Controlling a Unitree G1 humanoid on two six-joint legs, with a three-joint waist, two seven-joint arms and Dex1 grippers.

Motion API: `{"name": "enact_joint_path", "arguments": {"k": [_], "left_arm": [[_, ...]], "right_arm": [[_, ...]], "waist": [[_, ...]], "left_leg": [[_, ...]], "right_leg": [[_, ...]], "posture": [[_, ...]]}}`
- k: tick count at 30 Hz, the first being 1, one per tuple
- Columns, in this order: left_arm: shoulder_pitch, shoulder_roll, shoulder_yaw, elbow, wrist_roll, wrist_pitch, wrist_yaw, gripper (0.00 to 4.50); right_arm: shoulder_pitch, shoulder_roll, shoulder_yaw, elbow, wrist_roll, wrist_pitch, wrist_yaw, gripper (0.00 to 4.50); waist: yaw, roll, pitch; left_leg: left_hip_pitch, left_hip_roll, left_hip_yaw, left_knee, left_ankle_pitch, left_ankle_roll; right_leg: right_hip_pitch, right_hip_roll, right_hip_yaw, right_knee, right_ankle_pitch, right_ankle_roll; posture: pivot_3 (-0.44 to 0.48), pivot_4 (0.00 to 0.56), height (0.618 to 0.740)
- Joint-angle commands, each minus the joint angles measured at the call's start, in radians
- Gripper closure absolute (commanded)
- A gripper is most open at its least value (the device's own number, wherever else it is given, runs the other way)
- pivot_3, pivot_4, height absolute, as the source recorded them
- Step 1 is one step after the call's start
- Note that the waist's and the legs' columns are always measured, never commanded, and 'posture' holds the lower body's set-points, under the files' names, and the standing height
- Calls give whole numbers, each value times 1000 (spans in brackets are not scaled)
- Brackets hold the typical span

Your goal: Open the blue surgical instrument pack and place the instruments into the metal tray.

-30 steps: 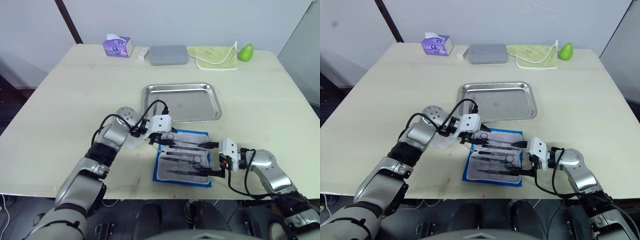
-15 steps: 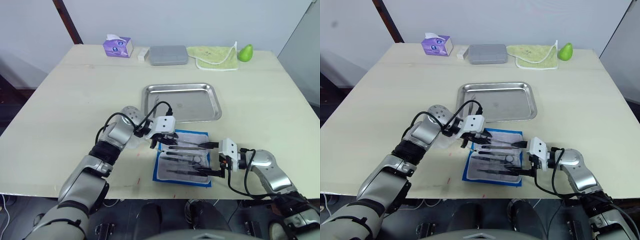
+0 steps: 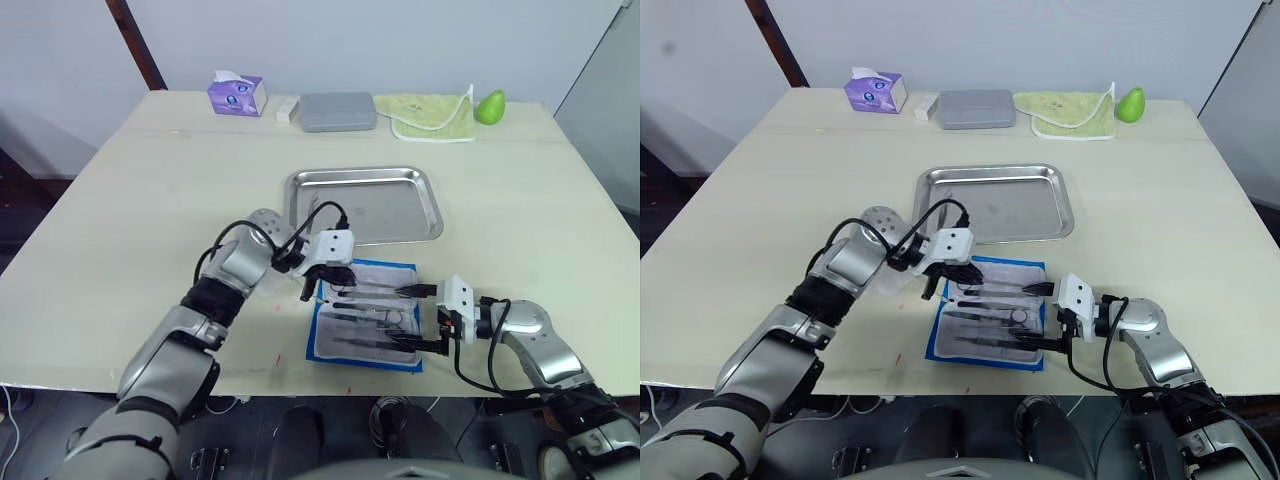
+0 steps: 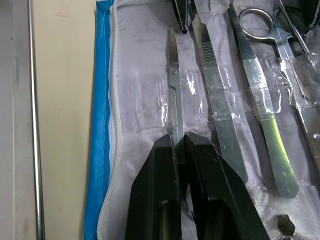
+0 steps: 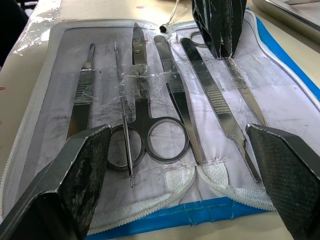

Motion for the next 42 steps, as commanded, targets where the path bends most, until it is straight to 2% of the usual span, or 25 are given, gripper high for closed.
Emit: {"name": "enact_joint_path", "arguments": {"k": [1, 13, 27, 33, 37, 42], "left_arm": [[-36, 11, -12, -38, 24, 56, -5, 4491], [-110, 17, -37, -118, 27, 216, -64, 4491], [-120, 85, -43, -142, 21, 219, -99, 4491], [-80, 198, -12, -184, -2, 214, -127, 4491], [-31, 314, 48, -251, -43, 211, -152, 4491], [30, 403, 140, -357, -126, 288, -154, 4491]], "right_arm": [[34, -9, 77, 65, -88, 62, 6, 0], [24, -18, 113, 79, -122, 110, 17, 0], [12, -24, 142, 95, -140, 138, -5, 0], [7, -30, 143, 104, -138, 134, 1, 0], [8, -36, 142, 108, -135, 128, 10, 0], [8, -40, 139, 115, -129, 120, 20, 0]], "waist": [[0, 0, 0], [-5, 0, 0], [-22, 0, 0], [-24, 0, 0], [-26, 0, 0], [-20, -1, 0]], "left_leg": [[0, 0, 0, 0, 0, 0], [0, 0, 0, 0, 0, 0], [0, 0, -2, 0, 0, 0], [0, 0, -3, -1, 0, 0], [0, 1, -3, -1, 0, 0], [0, 0, -2, -1, 0, 0]], "right_leg": [[0, 0, 0, 0, 0, 0], [0, 1, 0, 0, -1, 1], [0, 1, 0, 0, -1, 1], [0, 1, 0, 0, -1, 1], [0, 1, 1, 0, -1, 1], [0, 0, 1, 0, -1, 0]], "posture": [[0, 150, 740], [0, 150, 740], [0, 150, 740], [0, 150, 740], [0, 150, 740], [0, 150, 740]]}}
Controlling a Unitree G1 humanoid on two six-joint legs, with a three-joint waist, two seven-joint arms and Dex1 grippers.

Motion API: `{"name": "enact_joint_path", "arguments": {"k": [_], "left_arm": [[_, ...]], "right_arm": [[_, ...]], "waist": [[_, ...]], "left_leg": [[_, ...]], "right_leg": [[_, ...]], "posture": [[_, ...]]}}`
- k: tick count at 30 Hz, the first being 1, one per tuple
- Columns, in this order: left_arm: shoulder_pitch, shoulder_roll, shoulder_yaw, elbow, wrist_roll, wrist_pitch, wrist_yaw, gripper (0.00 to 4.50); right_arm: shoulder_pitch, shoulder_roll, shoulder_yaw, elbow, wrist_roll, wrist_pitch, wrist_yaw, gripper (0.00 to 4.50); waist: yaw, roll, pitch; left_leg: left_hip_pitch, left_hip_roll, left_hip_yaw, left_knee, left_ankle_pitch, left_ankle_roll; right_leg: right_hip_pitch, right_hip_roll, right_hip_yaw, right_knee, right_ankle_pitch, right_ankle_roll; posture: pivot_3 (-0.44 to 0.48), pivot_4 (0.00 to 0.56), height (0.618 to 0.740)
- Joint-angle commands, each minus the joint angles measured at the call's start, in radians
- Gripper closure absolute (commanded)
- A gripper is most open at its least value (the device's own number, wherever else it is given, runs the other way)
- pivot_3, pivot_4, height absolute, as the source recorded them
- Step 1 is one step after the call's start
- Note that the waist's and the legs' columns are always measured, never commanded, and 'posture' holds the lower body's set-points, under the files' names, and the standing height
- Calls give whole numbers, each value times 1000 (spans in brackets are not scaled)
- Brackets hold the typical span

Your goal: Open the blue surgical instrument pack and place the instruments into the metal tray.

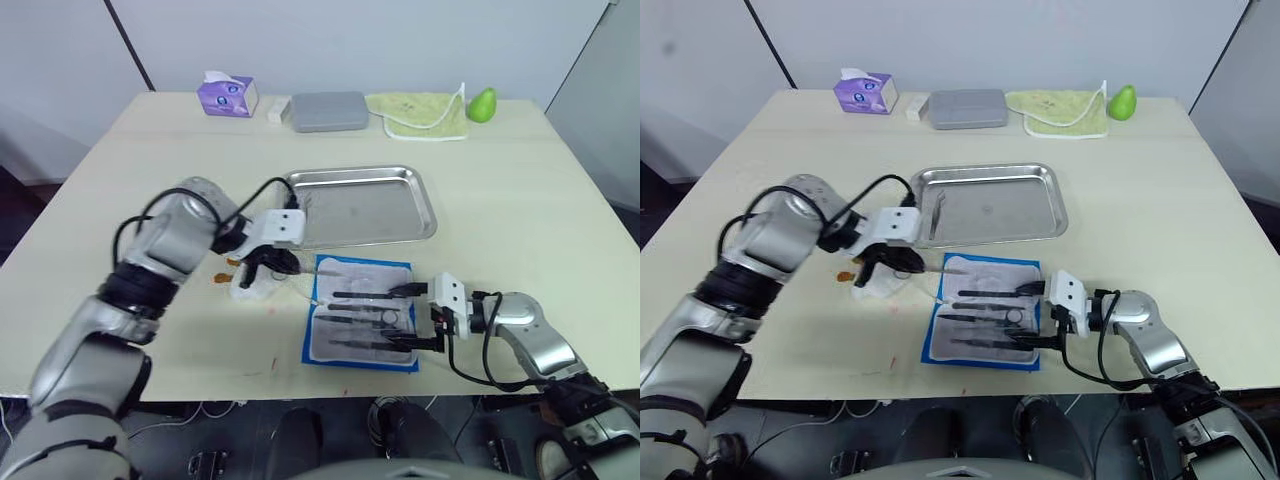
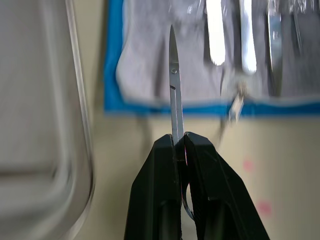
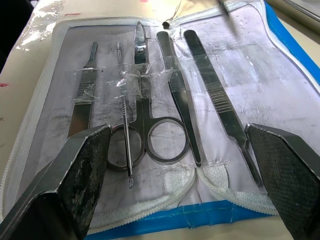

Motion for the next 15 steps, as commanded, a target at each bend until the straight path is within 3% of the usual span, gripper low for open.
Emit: {"name": "enact_joint_path", "arguments": {"k": [1, 4, 7, 10, 13, 15], "left_arm": [[42, 52, 104, -119, -88, 77, -12, 4491], [87, 67, 187, -176, -165, 160, 25, 4491], [117, 51, 273, -250, -244, 344, 105, 4491], [164, -5, 366, -349, -301, 508, 256, 4491], [172, -231, 529, -482, -334, 813, 531, 4491], [172, -327, 549, -540, -301, 872, 671, 4491]], "right_arm": [[60, -27, 93, 117, -116, 69, 11, 0], [59, -26, 88, 119, -111, 63, 16, 0], [61, -26, 79, 117, -102, 51, 23, 0], [61, -25, 73, 127, -98, 24, 32, 0], [52, -24, 63, 142, -98, 2, 35, 0], [50, -22, 58, 149, -94, -13, 42, 0]], "waist": [[-1, 0, 0], [0, 0, 0], [1, 0, 0], [2, 0, 0], [4, 1, 0], [8, -3, -1]], "left_leg": [[0, 0, 0, 0, 0, 0], [0, 0, 0, 0, 0, 0], [0, 0, 0, 0, 0, 0], [0, 0, -1, 0, 0, 0], [0, -1, -1, 0, 0, 0], [-1, -1, -1, 1, 0, 0]], "right_leg": [[0, 0, 0, 0, 0, 0], [0, -1, 0, 0, -2, -3], [0, 0, 0, 0, -2, -3], [0, 0, 0, 0, -2, -2], [0, 0, -1, -1, 0, 1], [1, -1, -1, -1, 0, 2]], "posture": [[0, 150, 740], [0, 150, 740], [0, 150, 740], [0, 150, 740], [0, 150, 740], [0, 150, 740]]}}
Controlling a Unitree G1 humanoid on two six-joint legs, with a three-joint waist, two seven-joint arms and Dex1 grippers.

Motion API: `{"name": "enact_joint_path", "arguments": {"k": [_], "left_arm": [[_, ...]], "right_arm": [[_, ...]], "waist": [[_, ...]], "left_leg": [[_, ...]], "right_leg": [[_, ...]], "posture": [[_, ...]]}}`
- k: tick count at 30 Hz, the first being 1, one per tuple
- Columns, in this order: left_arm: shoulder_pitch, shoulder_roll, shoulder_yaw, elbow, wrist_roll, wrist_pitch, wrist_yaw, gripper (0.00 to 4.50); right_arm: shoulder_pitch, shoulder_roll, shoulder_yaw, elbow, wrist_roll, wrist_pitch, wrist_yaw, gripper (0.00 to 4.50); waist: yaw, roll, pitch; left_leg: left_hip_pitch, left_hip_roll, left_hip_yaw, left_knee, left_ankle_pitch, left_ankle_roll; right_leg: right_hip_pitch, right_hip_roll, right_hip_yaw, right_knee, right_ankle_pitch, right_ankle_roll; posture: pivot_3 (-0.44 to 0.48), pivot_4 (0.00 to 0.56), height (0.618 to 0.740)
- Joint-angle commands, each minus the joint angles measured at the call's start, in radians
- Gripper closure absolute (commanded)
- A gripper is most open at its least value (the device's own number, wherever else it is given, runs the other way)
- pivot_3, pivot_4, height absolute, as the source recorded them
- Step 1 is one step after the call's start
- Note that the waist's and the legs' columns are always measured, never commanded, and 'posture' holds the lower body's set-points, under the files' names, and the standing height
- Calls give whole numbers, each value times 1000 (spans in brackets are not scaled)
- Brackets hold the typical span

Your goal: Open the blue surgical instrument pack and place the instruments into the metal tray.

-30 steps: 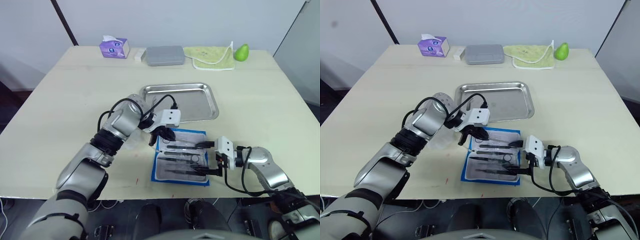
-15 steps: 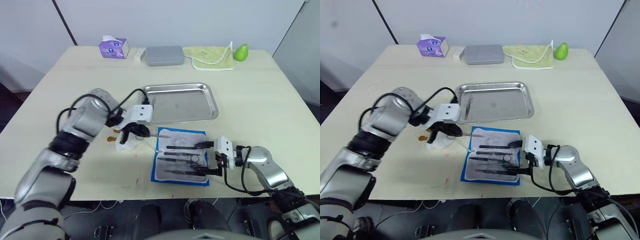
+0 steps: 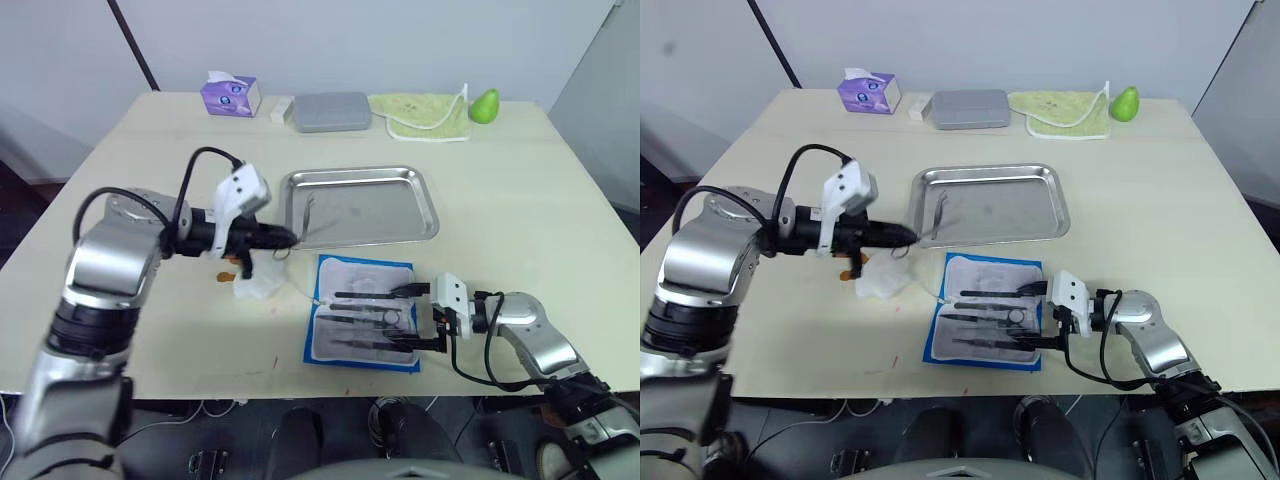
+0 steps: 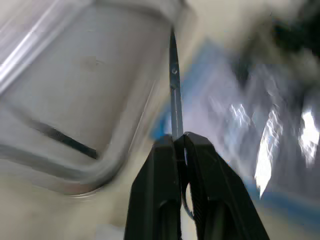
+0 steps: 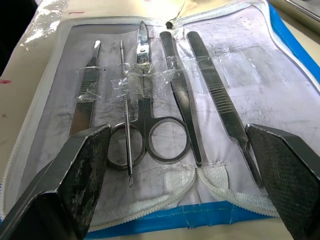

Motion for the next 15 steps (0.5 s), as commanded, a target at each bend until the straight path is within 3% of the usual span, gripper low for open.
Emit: {"name": "enact_joint_path", "arguments": {"k": [1, 7, 11, 15], "left_arm": [[-34, -149, 62, -121, 38, 196, 285, 4491], [-159, -350, -47, -80, 214, 378, 687, 4491], [-253, -528, 21, 60, 252, 383, 842, 4491], [-302, -600, 52, 174, 267, 333, 931, 4491]], "right_arm": [[54, -21, 71, 118, -98, 20, 17, 0], [53, -24, 69, 125, -99, 7, 30, 0], [52, -25, 66, 123, -97, 8, 37, 0], [50, -31, 64, 118, -94, 12, 43, 0]], "waist": [[2, -4, -1], [4, -3, -1], [9, -3, -1], [8, -3, -1]], "left_leg": [[0, 0, 0, 1, 0, 0], [0, -1, -2, 1, 0, 0], [0, -1, -3, 1, 0, 0], [1, -2, -2, 0, 0, 0]], "right_leg": [[0, 0, 0, 1, 0, 0], [1, 1, 2, 1, 0, -1], [1, 0, 2, 1, 2, -3], [1, 0, 2, 1, 2, -3]], "posture": [[0, 150, 740], [0, 150, 740], [0, 150, 740], [0, 150, 740]]}}
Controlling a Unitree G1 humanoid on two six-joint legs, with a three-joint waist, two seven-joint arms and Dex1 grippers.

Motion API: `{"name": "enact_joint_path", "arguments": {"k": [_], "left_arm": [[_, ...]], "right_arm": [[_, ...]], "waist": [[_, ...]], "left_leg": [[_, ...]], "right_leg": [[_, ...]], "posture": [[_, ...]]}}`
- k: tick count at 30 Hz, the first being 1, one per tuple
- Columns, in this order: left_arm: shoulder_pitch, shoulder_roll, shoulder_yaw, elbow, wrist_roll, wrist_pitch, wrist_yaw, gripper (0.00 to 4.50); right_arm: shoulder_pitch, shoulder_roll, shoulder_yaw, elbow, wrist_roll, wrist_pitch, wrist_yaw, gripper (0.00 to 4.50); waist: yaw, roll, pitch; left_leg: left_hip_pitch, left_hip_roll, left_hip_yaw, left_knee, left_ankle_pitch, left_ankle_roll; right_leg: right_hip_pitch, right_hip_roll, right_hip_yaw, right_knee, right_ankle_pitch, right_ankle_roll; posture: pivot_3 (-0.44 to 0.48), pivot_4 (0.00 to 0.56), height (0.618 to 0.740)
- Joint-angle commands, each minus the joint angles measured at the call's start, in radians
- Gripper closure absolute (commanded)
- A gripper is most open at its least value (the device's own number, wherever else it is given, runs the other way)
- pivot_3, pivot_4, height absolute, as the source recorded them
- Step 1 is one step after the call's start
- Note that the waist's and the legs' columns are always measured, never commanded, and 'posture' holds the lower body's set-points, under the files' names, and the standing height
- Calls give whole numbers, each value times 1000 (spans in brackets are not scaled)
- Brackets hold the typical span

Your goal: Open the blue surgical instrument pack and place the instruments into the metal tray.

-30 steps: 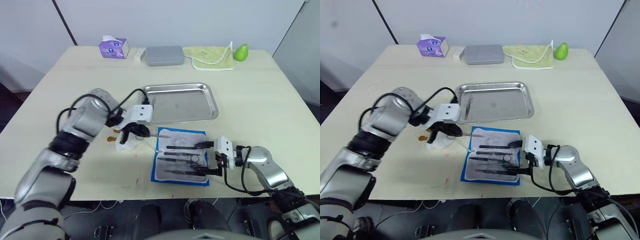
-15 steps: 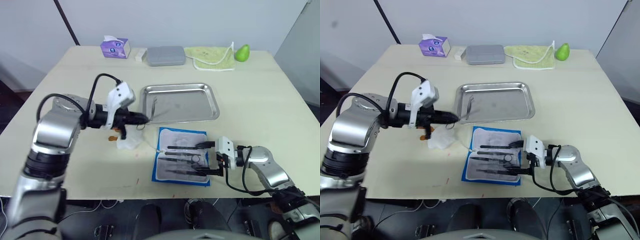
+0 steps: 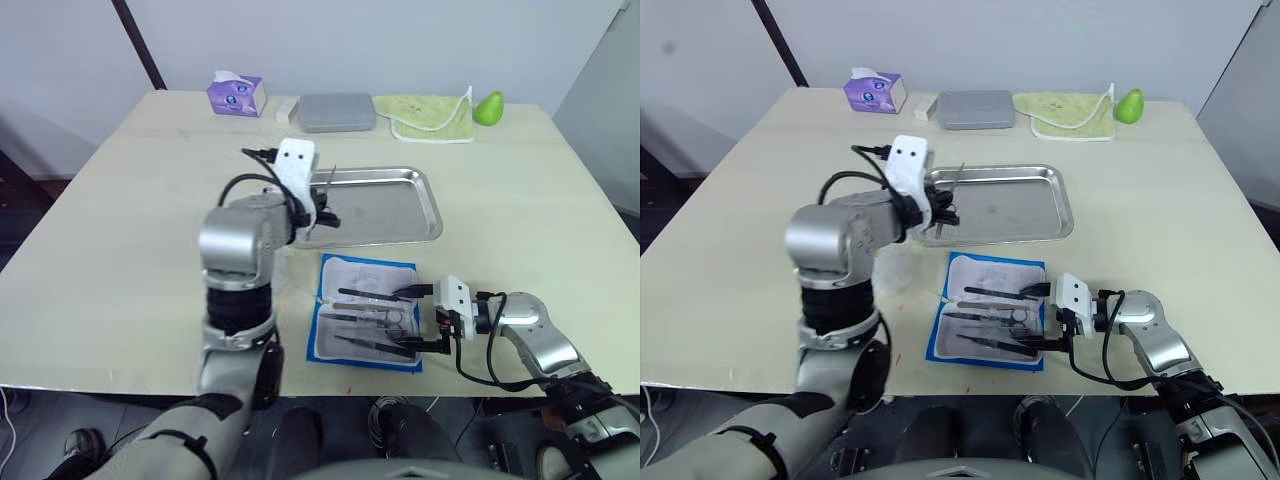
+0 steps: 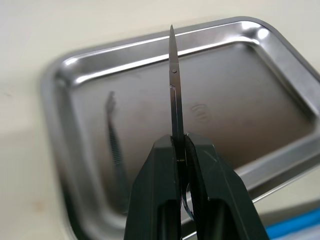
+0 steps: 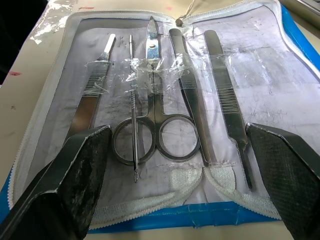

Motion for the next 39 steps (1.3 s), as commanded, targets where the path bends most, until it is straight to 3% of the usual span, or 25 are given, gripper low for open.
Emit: {"name": "enact_joint_path", "arguments": {"k": [1, 13, 36, 39], "left_arm": [[-33, -16, 26, 59, 19, -68, 70, 4491], [-58, -74, 19, 330, 17, -315, 211, 4491], [-17, -80, 14, 391, -3, -315, 267, 4491], [-11, -79, 10, 394, -5, -322, 264, 3418]], "right_arm": [[52, -32, 60, 93, -91, 51, 13, 0], [52, -39, 52, 81, -87, 66, 12, 0], [53, -44, 51, 74, -85, 76, 10, 0], [53, -44, 51, 75, -86, 75, 10, 0]], "waist": [[-1, 0, 0], [4, 0, 0], [5, 0, 1], [5, 0, 1]], "left_leg": [[0, 0, 0, 0, 0, 0], [0, -2, 1, -1, 0, 0], [-1, -3, 1, -1, 0, 0], [-1, -3, 1, -1, 0, 0]], "right_leg": [[0, 0, 0, 0, 0, 0], [0, -2, 0, -1, 1, 1], [0, -2, -1, -1, 1, 2], [0, -2, -1, -1, 1, 2]], "posture": [[0, 150, 740], [0, 150, 740], [0, 150, 740], [0, 150, 740]]}}
